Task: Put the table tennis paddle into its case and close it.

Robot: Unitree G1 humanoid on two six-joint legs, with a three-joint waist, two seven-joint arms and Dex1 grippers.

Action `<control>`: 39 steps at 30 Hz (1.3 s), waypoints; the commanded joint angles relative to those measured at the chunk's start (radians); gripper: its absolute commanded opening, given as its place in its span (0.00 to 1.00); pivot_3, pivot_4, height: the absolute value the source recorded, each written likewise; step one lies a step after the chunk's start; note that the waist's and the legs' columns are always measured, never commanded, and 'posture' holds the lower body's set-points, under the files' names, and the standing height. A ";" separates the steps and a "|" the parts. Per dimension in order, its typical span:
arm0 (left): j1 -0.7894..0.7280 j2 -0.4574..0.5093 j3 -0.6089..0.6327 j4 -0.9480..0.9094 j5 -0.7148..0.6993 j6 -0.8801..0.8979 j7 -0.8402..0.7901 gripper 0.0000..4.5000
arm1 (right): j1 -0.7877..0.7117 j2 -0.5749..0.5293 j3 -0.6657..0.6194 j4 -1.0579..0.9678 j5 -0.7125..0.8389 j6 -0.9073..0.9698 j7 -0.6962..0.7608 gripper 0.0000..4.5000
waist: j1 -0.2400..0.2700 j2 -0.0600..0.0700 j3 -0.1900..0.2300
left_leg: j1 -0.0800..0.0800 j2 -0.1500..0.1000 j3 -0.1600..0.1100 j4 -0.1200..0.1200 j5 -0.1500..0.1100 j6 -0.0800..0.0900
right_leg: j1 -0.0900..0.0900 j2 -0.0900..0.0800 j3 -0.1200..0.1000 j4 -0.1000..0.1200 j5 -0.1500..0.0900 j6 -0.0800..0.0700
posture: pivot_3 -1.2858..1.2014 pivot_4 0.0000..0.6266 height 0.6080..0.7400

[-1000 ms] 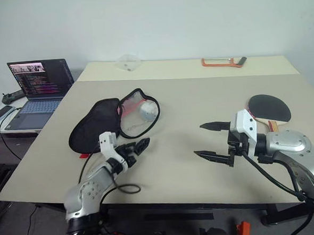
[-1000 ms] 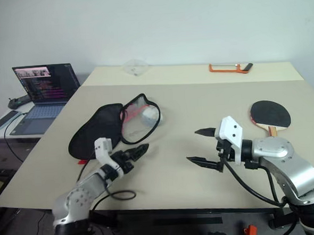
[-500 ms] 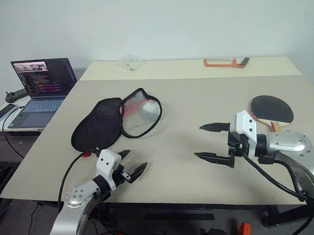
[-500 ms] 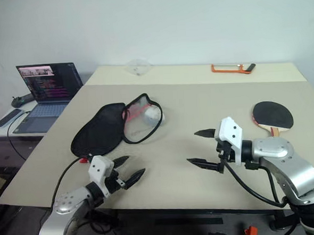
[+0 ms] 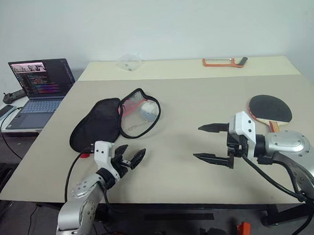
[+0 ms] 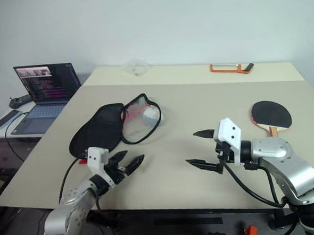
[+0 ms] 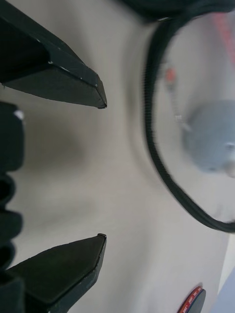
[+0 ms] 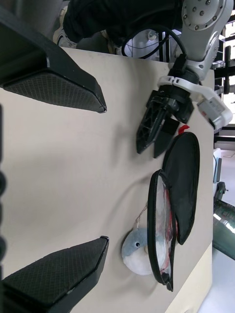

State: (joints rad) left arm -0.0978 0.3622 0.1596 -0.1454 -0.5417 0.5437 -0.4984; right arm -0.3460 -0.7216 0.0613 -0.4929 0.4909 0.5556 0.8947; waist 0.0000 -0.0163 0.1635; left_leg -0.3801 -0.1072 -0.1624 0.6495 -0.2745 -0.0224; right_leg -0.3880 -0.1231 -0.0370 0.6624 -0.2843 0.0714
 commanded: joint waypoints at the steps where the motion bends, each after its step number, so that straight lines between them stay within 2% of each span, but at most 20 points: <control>1: -0.053 -0.031 0.037 -0.040 -0.092 0.103 0.048 1.00 | -0.021 0.002 -0.007 -0.014 0.001 -0.015 0.004 0.99 | 0.000 0.000 0.000 | 0.000 0.000 0.000 0.000 0.000 0.000 | 0.000 0.000 0.000 0.000 0.000 0.000 | 0.52 0.24 1.00; 11: -0.191 -0.148 0.115 0.025 -0.166 0.178 0.202 1.00 | -0.012 -0.006 -0.014 -0.025 0.006 -0.012 0.005 0.99 | 0.001 -0.001 0.000 | 0.000 0.000 0.000 0.001 0.000 0.000 | 0.000 0.000 0.000 0.001 0.000 0.000 | 0.52 0.24 1.00; 21: -0.244 -0.251 0.217 0.046 -0.263 0.217 0.348 1.00 | -0.005 -0.078 -0.023 -0.036 -0.029 -0.058 0.056 0.99 | 0.005 -0.002 0.000 | -0.002 0.000 0.000 0.004 0.000 0.000 | 0.001 0.000 -0.001 0.001 0.000 0.001 | 0.52 0.24 1.00; 27: -0.260 -0.281 0.247 0.055 -0.306 0.218 0.408 1.00 | 0.009 -0.080 -0.017 -0.034 -0.043 -0.074 0.060 0.99 | 0.005 -0.003 0.000 | -0.003 -0.001 0.000 0.009 -0.001 0.000 | 0.001 0.000 0.000 0.001 0.001 0.002 | 0.52 0.24 1.00; 36: -0.295 -0.278 0.269 0.107 -0.322 0.197 0.436 1.00 | 0.014 -0.078 -0.011 -0.030 -0.061 -0.087 0.063 0.99 | 0.005 -0.003 0.000 | -0.003 -0.001 0.000 0.011 -0.001 0.001 | 0.002 0.000 0.000 0.001 0.002 0.004 | 0.52 0.24 1.00; 39: -0.300 -0.273 0.269 0.118 -0.324 0.197 0.431 0.88 | 0.015 -0.077 -0.013 -0.028 -0.066 -0.090 0.065 1.00 | 0.005 -0.003 0.001 | -0.003 -0.001 0.000 0.011 -0.001 0.001 | 0.002 0.000 0.000 0.001 0.002 0.004 | 0.52 0.24 1.00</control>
State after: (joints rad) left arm -0.3814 0.0811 0.4198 -0.0226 -0.8459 0.7558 -0.0583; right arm -0.3310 -0.7923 0.0617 -0.4993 0.4232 0.4892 0.9553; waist 0.0050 -0.0190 0.1640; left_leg -0.3831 -0.1083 -0.1621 0.6606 -0.2754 -0.0217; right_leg -0.3861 -0.1230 -0.0366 0.6634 -0.2822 0.0749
